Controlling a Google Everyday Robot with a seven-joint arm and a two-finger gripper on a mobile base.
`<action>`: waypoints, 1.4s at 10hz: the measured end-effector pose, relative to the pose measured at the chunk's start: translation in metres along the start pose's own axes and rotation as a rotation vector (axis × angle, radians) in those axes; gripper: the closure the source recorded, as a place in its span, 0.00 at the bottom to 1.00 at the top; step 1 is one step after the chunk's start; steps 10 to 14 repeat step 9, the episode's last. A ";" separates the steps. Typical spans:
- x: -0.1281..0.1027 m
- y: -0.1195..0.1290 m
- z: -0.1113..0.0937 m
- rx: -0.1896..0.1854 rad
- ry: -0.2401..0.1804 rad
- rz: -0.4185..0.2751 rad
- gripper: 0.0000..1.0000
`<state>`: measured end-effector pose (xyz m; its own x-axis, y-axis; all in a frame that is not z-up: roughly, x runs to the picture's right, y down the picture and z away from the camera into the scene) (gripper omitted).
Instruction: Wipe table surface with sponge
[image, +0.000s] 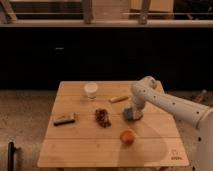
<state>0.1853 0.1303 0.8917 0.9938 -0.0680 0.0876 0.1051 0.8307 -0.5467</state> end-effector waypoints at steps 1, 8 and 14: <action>-0.006 -0.005 0.000 0.003 -0.015 -0.013 1.00; -0.036 0.002 -0.016 0.022 -0.116 -0.114 1.00; -0.034 0.006 -0.016 0.019 -0.129 -0.118 1.00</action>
